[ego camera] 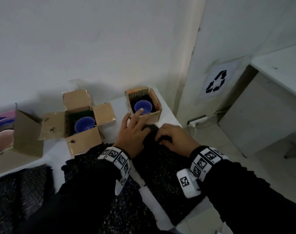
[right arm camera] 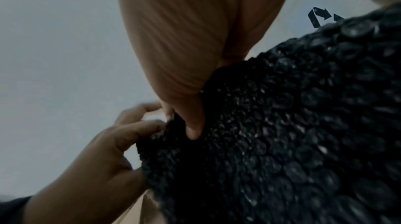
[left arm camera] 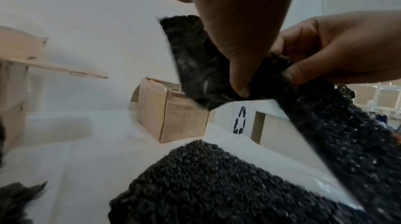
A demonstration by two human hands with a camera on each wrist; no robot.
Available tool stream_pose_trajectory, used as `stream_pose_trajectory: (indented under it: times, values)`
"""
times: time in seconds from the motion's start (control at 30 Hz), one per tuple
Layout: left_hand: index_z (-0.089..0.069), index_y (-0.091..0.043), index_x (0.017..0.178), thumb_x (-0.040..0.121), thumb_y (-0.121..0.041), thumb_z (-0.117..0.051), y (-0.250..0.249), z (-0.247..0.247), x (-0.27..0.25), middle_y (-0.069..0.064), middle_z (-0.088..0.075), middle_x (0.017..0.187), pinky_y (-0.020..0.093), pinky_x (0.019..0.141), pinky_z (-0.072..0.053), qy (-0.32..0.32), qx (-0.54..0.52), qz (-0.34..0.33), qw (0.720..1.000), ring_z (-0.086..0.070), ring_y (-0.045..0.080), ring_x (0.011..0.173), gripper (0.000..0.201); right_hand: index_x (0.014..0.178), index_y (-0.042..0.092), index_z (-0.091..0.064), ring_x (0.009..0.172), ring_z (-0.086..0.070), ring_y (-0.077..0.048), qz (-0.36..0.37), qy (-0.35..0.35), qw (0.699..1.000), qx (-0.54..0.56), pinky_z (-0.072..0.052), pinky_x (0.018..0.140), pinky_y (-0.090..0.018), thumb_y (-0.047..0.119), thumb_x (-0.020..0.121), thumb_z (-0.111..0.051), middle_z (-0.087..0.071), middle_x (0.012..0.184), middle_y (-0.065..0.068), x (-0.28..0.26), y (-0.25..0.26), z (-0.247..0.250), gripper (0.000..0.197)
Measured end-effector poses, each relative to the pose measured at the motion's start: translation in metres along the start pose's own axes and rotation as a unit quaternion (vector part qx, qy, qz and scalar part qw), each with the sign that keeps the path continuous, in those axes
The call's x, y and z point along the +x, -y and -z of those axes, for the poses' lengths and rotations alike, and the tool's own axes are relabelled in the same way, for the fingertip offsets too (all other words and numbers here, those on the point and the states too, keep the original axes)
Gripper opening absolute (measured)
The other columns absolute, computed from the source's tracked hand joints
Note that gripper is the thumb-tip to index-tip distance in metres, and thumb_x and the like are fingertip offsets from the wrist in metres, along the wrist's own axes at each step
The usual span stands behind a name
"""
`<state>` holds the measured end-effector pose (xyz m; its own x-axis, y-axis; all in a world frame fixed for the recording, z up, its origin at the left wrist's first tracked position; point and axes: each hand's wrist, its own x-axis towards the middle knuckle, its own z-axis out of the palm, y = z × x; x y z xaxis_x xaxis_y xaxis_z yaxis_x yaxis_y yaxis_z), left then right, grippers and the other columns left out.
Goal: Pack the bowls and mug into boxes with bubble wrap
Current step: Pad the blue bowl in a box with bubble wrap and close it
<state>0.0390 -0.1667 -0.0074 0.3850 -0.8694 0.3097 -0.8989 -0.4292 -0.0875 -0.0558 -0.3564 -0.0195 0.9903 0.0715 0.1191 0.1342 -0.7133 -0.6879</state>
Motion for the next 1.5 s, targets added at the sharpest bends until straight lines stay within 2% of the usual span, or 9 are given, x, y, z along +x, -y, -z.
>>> stream_pose_trajectory:
  times: [0.17,0.3,0.43,0.53,0.73,0.93,1.07,1.27,1.5]
  values:
    - [-0.055,-0.014,0.083,0.059,-0.005,-0.065,0.008,0.01,0.005,0.005,-0.061,0.079,0.036,0.087,-0.037,0.029,-0.096,0.037,0.994,-0.059,0.03,0.083,0.027,0.103,0.028,-0.059,0.081,-0.057,-0.011,-0.151,0.009,0.987,-0.053,-0.045,0.069,-0.028,0.034,0.065,-0.083,-0.058,0.091,0.008,0.002,0.005,0.015,0.045]
    - [-0.05,-0.014,0.124,0.079,-0.007,-0.06,0.007,0.014,0.0,0.006,-0.055,0.118,0.032,0.073,-0.042,0.114,-0.165,0.079,0.977,-0.052,0.026,0.105,0.047,0.079,0.02,-0.058,0.081,-0.056,-0.017,-0.152,0.052,0.986,-0.053,-0.038,0.067,-0.028,0.023,0.076,-0.073,-0.057,0.081,0.002,0.003,0.0,0.016,0.015]
    - [-0.049,-0.021,0.123,0.076,-0.054,-0.064,0.016,0.023,-0.004,-0.001,-0.053,0.114,0.032,0.076,-0.045,0.126,-0.139,0.056,0.981,-0.053,0.019,0.101,0.06,0.085,0.02,-0.047,0.076,-0.051,-0.017,-0.154,0.039,0.986,0.048,-0.038,0.061,-0.023,0.002,0.086,-0.057,-0.053,0.075,0.007,0.015,-0.001,0.024,0.021]
    - [-0.059,-0.023,0.107,0.072,-0.087,-0.036,0.019,0.029,-0.006,-0.009,-0.048,0.091,0.027,0.069,-0.036,0.113,-0.124,0.037,0.985,-0.049,0.012,0.086,0.077,0.094,0.017,-0.048,0.071,-0.052,-0.02,-0.16,0.061,0.983,0.073,-0.04,0.059,-0.027,0.005,0.09,-0.05,-0.055,0.075,0.001,0.027,0.002,0.03,0.012]
    - [-0.055,-0.015,0.088,0.092,-0.052,-0.036,0.039,0.022,0.006,0.001,-0.045,0.082,0.033,0.062,-0.036,0.07,-0.145,0.067,0.985,-0.048,0.023,0.073,0.041,0.109,0.031,-0.068,0.102,-0.063,-0.015,-0.167,0.089,0.972,0.137,-0.048,0.091,-0.035,0.071,0.081,-0.05,-0.069,0.111,0.003,0.049,0.011,0.04,0.052]
    - [-0.035,-0.024,0.09,0.093,-0.044,-0.055,0.046,0.026,0.021,-0.005,-0.046,0.074,0.032,0.059,-0.035,0.117,-0.217,0.176,0.953,-0.053,0.023,0.069,0.028,0.102,0.016,-0.07,0.096,-0.061,-0.02,-0.047,0.142,0.988,-0.039,-0.048,0.09,-0.039,0.028,0.092,-0.062,-0.067,0.104,-0.004,0.087,0.004,0.061,0.017]
    - [-0.037,-0.028,0.093,0.092,-0.058,-0.033,0.048,0.02,0.028,-0.009,-0.047,0.062,0.036,0.055,-0.042,0.053,-0.244,0.212,0.945,-0.049,0.019,0.057,0.03,0.095,0.021,-0.072,0.088,-0.064,-0.015,-0.005,0.074,0.996,-0.042,-0.049,0.081,-0.031,0.02,0.079,-0.076,-0.069,0.094,0.003,0.106,-0.012,0.069,0.016]
    - [-0.054,-0.014,0.112,0.088,-0.011,-0.056,0.061,0.007,0.067,0.009,-0.054,0.106,0.036,0.062,-0.046,-0.001,-0.202,0.234,0.951,-0.055,0.029,0.08,0.024,0.084,0.027,-0.057,0.075,-0.057,-0.018,0.011,-0.075,0.993,-0.091,-0.042,0.072,-0.033,0.003,0.071,-0.066,-0.055,0.08,0.011,0.132,-0.034,0.066,0.029]
    - [-0.064,-0.017,0.115,0.089,-0.006,-0.052,0.062,-0.03,0.082,0.004,-0.056,0.12,0.035,0.088,-0.044,0.209,-0.057,0.154,0.964,-0.051,0.025,0.108,0.031,0.085,0.019,-0.069,0.086,-0.058,-0.025,0.032,0.018,0.985,-0.167,-0.047,0.078,-0.038,0.006,0.076,-0.061,-0.065,0.096,-0.003,0.147,-0.052,0.032,0.018]
